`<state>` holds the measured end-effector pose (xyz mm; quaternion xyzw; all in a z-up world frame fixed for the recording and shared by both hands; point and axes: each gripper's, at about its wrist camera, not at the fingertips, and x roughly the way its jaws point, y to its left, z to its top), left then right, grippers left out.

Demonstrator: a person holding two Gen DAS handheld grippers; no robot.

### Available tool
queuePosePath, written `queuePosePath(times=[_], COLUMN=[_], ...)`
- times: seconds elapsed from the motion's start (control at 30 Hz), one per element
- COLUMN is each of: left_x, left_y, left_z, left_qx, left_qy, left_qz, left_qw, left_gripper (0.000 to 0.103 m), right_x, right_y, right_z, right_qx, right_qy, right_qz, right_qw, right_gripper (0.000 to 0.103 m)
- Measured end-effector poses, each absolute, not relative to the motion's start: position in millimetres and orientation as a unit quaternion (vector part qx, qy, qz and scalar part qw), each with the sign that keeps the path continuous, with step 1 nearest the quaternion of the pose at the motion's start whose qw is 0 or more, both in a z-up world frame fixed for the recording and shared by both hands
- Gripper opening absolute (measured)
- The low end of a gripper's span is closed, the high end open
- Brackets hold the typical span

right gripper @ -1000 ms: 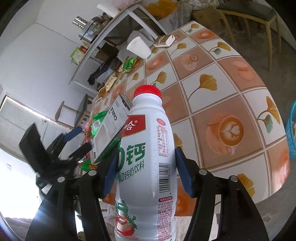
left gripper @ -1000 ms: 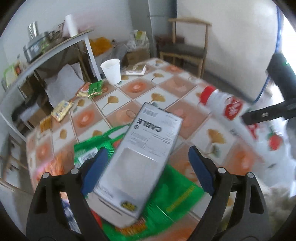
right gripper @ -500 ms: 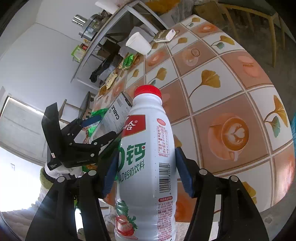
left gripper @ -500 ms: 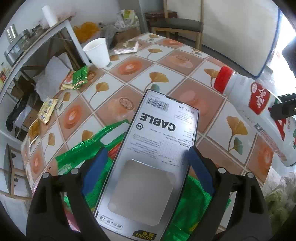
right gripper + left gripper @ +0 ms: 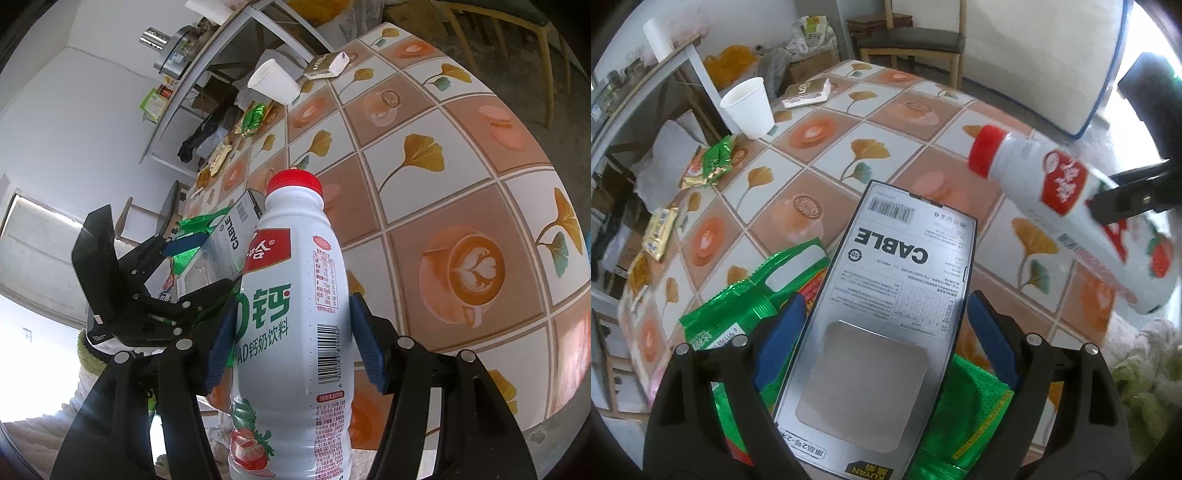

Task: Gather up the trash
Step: 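Lift the bottle and CABLE box and carry them toward the wastebasket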

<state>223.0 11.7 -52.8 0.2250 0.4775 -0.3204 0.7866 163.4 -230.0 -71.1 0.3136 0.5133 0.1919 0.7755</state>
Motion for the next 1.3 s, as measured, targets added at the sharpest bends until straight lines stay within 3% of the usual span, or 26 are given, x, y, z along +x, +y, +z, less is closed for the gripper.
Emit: queuePosePath(times=[0.2, 0.5, 0.87, 1.3], left_x=[226.0, 209.5, 205.2, 222.9], left_y=[22.3, 12.6, 3.9, 26.5], left_z=[-47.3, -57.8, -74.7, -60.5], left_qx=[0.17, 0.248, 0.267, 0.164], left_qy=[0.494, 0.478, 0.497, 0.531], left_qz=[-0.358, -0.353, -0.352, -0.319], left_qw=[0.774, 0.765, 0.747, 0.767], left_gripper=[0.085, 0.085, 0.087, 0.086], right_x=[168.1, 169.2, 168.4, 161.3], right_y=[-227.3, -226.9, -227.2, -237.9], right_z=[-74.8, -76.0, -79.8, -80.1], right_qx=[0.313, 0.315, 0.32, 0.329], right_qy=[0.519, 0.52, 0.521, 0.514], right_qz=[0.191, 0.19, 0.186, 0.179], right_qw=[0.772, 0.771, 0.769, 0.771], right_gripper=[0.059, 0.059, 0.059, 0.059])
